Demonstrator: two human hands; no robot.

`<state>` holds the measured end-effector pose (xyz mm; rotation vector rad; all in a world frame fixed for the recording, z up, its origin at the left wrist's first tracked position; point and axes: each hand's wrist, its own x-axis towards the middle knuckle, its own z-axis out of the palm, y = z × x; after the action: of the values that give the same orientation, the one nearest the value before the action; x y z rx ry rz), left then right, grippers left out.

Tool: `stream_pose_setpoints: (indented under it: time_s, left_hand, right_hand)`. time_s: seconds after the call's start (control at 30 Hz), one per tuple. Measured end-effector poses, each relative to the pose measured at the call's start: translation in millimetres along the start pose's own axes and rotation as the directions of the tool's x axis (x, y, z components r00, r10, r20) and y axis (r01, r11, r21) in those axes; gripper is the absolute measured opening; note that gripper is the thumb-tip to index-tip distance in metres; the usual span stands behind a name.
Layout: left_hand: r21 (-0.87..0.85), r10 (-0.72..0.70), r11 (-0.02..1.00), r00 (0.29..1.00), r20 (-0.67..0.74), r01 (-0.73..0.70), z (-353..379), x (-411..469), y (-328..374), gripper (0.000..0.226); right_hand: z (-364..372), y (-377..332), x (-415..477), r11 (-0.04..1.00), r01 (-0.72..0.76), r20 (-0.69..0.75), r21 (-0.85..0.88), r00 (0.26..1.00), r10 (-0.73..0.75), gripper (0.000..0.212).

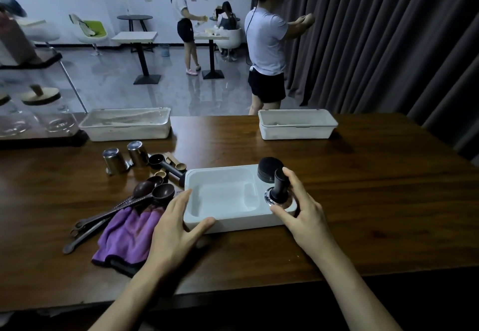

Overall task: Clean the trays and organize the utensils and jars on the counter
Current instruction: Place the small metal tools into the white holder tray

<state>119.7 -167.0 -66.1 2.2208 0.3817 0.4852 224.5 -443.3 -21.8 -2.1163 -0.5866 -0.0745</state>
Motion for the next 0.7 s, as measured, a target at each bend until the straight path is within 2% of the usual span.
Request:
stream_pose_setpoints:
  time_s: [0.13,0.33,0.4,0.5,0.7]
  left_hand:
    - [0.027,0.012,1.0,1.0,0.01,-0.012,1,2,2,0.097]
    - [0.022,0.029,0.999,0.999,0.032,-0.029,3,9,8,0.088]
    - [0.002,0.029,1.0,0.998,0.049,-0.029,7,14,15,0.082]
    - [-0.033,0.045,0.998,0.997,0.06,-0.043,11,21,24,0.079]
    - [-0.042,-0.022,0.999,0.998,0.051,0.024,14,21,26,0.086]
  right_hand:
    - [9,1,-6,0.999,-0.03,-0.007,-0.027,1.0,0.029,0.103]
    - [13,8,-2,0.998,-0.06,-0.016,0.009,0.998,0.06,0.104]
    - [13,15,3,0.995,-0.088,-0.015,0.04,0.996,0.089,0.098]
    - [13,32,12,0.993,-0.112,-0.044,0.027,0.993,0.113,0.075]
    - [14,38,14,0.991,-0.13,-0.035,0.044,0.991,0.131,0.068]
